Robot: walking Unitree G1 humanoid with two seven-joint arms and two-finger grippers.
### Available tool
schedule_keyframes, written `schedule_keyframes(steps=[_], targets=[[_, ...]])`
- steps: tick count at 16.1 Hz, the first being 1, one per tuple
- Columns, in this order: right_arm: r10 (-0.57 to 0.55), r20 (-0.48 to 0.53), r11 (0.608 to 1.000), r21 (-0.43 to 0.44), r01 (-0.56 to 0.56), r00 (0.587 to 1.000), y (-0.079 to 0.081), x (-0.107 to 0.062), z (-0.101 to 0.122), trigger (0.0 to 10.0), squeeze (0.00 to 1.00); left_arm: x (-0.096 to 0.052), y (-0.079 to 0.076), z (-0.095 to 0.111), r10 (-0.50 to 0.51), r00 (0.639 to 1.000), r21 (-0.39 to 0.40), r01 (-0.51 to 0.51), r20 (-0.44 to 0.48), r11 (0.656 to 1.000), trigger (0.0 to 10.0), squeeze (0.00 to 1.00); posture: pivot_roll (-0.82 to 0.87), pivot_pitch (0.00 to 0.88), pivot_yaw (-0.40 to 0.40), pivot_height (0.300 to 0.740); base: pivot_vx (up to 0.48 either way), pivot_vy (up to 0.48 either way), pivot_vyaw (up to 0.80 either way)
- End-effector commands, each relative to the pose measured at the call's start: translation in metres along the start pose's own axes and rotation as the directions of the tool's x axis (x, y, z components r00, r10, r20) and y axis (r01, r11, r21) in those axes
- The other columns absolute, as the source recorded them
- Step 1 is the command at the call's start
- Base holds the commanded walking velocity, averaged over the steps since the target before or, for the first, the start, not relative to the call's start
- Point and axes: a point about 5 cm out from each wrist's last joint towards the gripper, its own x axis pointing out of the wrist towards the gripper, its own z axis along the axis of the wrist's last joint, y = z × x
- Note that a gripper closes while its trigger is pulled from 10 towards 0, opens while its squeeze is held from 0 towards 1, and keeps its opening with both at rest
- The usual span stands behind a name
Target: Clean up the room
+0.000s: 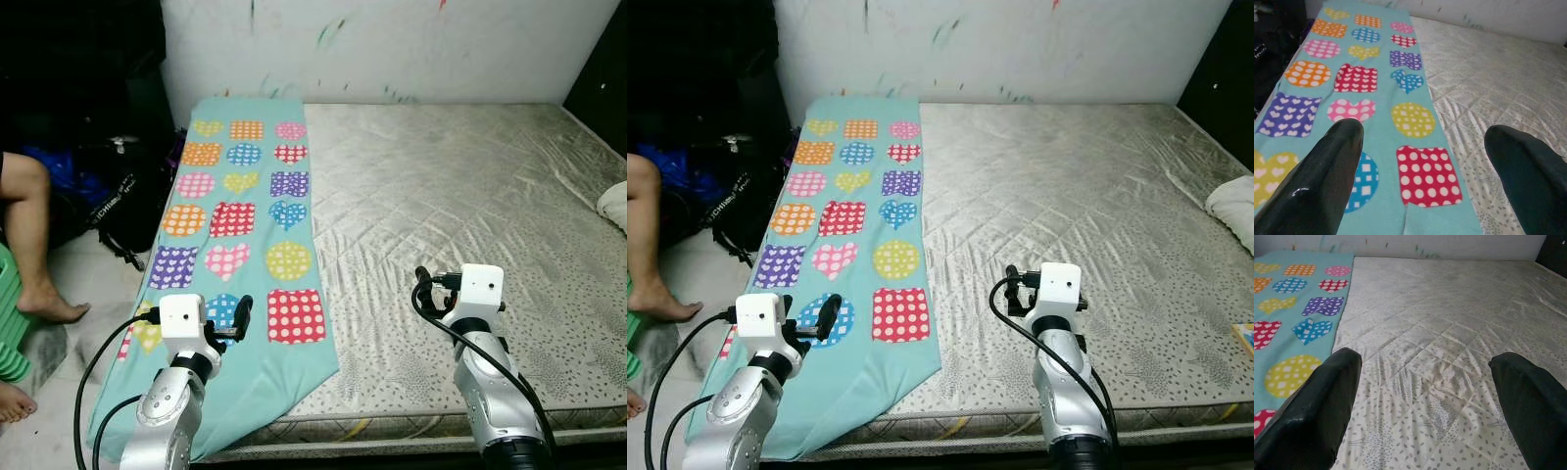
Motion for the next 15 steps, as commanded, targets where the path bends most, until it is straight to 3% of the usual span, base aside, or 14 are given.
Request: schedule_keyframes(steps=[1, 9, 15], targets=[[0.011, 0.011, 1.0, 0.0, -0.011, 1.0, 0.0018, -0.0006, 0.0033, 10.0, 0.0, -0.0012, -0.0011, 0.0026, -0.01, 1.0, 0.004, 0.01, 0.002, 1.0, 10.0, 0.0, -0.09, 0.0, -0.005, 0.719, 0.0, 0.0, 0.0], [0.026, 0.011, 1.0, 0.001, -0.026, 1.0, 0.0038, -0.0013, 0.0031, 10.0, 0.0, -0.0009, -0.003, 0.0021, -0.011, 1.0, 0.012, 0.011, -0.003, 1.0, 10.0, 0.0, -0.09, 0.007, -0.004, 0.623, 0.0, 0.0, 0.0], [0.036, 0.018, 0.999, 0.002, -0.036, 0.999, 0.0047, -0.0008, 0.004, 10.0, 0.0, -0.0003, -0.0008, 0.0057, 0.022, 1.0, 0.02, -0.023, 0.018, 1.0, 10.0, 0.0, -0.09, 0.007, -0.004, 0.619, 0.0, 0.0, 0.0]])
